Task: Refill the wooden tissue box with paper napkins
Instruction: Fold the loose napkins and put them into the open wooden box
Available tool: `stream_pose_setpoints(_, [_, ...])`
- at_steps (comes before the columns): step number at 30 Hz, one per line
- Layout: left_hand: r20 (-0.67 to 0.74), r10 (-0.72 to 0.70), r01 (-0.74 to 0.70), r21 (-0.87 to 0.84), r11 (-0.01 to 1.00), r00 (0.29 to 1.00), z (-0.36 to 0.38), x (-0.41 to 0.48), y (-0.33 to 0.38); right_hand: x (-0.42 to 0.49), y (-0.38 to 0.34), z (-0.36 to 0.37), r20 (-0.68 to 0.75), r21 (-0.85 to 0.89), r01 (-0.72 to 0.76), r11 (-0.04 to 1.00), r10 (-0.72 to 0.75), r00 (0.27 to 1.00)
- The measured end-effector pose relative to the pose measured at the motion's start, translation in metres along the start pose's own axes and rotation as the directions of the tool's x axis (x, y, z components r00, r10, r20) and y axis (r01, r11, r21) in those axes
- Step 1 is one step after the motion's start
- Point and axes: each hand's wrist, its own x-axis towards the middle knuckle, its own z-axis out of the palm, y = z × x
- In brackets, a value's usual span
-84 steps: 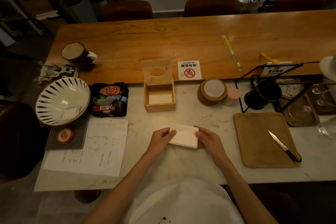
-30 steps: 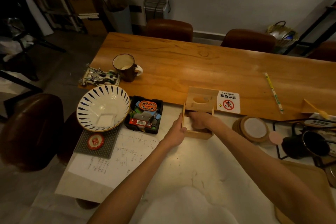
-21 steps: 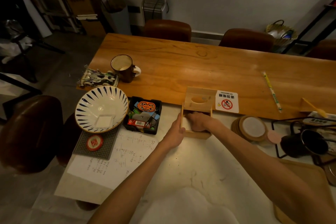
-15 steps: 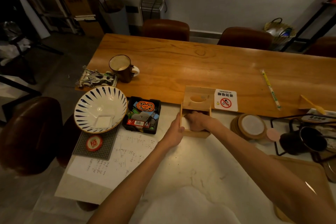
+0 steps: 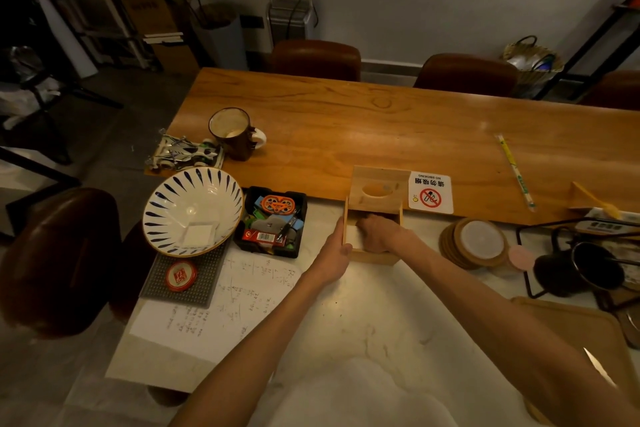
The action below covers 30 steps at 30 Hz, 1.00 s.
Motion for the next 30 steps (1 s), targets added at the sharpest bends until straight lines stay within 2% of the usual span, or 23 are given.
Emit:
stream_pose_setpoints(6, [-0.002,-0.002,0.002,0.030,1.000,1.000,-0.001,-0.001,0.001,-0.004,-0.002,-0.003,-0.001,-0.025,0.012,1.000,-0.012,1.000])
stream_pose_setpoints(8, [-0.014,-0.031,0.032,0.089,0.996,0.999,0.000,0.000,0.001,-0.008,-0.001,-0.006,-0.011,-0.024,0.015,1.000,-0.015,1.000])
stream_pose_setpoints(10, [-0.048,-0.055,0.063,0.194,0.979,0.997,-0.002,0.000,0.004,-0.014,0.003,-0.006,-0.071,0.018,0.028,0.999,-0.027,0.997])
stream_pose_setpoints(12, [-0.041,-0.018,0.029,0.277,0.960,0.999,-0.004,0.003,0.007,-0.024,0.011,-0.004,-0.183,0.104,0.050,0.993,-0.031,0.983])
stream_pose_setpoints(15, [0.037,-0.046,0.026,0.439,0.898,0.998,-0.013,0.015,0.018,-0.040,0.028,-0.002,-0.344,0.136,-0.084,0.987,0.127,0.930])
stream_pose_setpoints(17, [0.092,-0.126,0.059,0.527,0.848,0.988,-0.019,0.025,0.030,-0.047,0.035,-0.006,-0.265,0.076,-0.212,0.974,0.224,0.938])
stream_pose_setpoints(20, [0.137,-0.274,0.124,0.647,0.752,0.952,-0.019,0.033,0.052,-0.044,0.035,-0.007,-0.091,0.055,-0.256,0.965,0.260,0.961])
stream_pose_setpoints(23, [0.091,-0.340,0.166,0.738,0.655,0.936,-0.013,0.038,0.062,-0.036,0.029,0.000,-0.083,0.087,-0.251,0.964,0.258,0.963])
stream_pose_setpoints(26, [0.015,-0.352,0.233,0.722,0.651,0.936,-0.008,0.042,0.060,-0.033,0.027,0.003,-0.104,0.103,-0.295,0.950,0.305,0.947])
stream_pose_setpoints(30, [-0.019,-0.317,0.236,0.711,0.662,0.948,-0.005,0.045,0.052,-0.033,0.027,0.005,-0.110,0.114,-0.318,0.941,0.330,0.938])
